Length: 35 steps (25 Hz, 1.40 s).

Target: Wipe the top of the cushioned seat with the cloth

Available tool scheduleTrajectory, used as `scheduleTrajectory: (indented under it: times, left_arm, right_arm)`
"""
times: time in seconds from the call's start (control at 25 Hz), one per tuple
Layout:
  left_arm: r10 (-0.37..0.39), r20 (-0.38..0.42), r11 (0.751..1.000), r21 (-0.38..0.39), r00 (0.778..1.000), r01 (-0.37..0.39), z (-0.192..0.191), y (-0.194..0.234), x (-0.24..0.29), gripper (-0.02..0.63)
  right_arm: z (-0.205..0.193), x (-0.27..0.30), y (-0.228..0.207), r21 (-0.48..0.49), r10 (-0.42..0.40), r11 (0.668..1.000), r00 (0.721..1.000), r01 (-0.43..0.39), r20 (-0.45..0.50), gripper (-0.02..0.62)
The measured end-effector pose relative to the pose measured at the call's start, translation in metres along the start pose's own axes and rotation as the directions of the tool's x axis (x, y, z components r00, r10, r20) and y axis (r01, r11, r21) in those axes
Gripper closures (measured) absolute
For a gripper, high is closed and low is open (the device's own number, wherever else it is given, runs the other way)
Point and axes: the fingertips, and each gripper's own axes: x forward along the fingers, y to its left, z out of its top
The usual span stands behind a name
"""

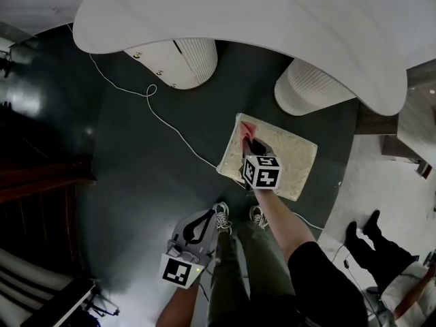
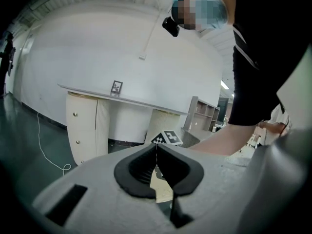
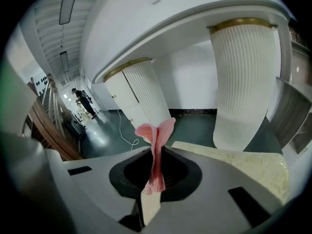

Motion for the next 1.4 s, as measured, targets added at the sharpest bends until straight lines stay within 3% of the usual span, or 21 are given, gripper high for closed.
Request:
scheduleTrajectory:
  times: [0.2, 0.4, 0.8, 1.0, 1.2, 1.32, 1.4]
  left_arm:
    - [0.037, -0.009, 0.999, -0.004, 0.999, -0.037, -0.009, 0.013, -0.003, 0.588]
    - [0.040, -0.010, 0.999, -0.007, 0.999, -0.040, -0.012, 0.009, 0.000, 0.588]
    - [-0.059, -0.024, 0.998, 0.000, 0.998, 0.059, -0.005, -0.020, 0.035, 0.588]
    - [-0.142, -0.040, 0.990, 0.012, 0.989, 0.143, -0.006, -0.049, 0.061, 0.588]
    - [-0.209, -0.039, 0.978, 0.013, 0.977, 0.210, -0.011, -0.078, 0.077, 0.588]
    - [-0.235, -0.044, 0.972, 0.015, 0.971, 0.235, -0.016, -0.092, 0.082, 0.588]
    - [-0.240, -0.047, 0.970, 0.012, 0.970, 0.241, -0.019, -0.096, 0.081, 0.588]
  right_arm:
    - [-0.012, 0.053, -0.009, 0.026, -0.054, 0.998, 0.996, 0.056, -0.074, 0.569]
    - [-0.020, 0.068, -0.028, -0.005, -0.100, 0.995, 0.983, 0.100, -0.155, 0.569]
    - [-0.044, 0.004, -0.131, 0.004, -0.241, 0.969, 0.949, 0.247, -0.203, 0.569]
    - [-0.067, -0.057, -0.209, 0.031, -0.345, 0.932, 0.912, 0.361, -0.223, 0.569]
    - [-0.094, -0.115, -0.275, 0.041, -0.454, 0.877, 0.853, 0.479, -0.257, 0.569]
    - [-0.110, -0.140, -0.303, 0.035, -0.505, 0.844, 0.815, 0.535, -0.283, 0.569]
    - [-0.115, -0.148, -0.309, 0.038, -0.518, 0.835, 0.807, 0.549, -0.284, 0.569]
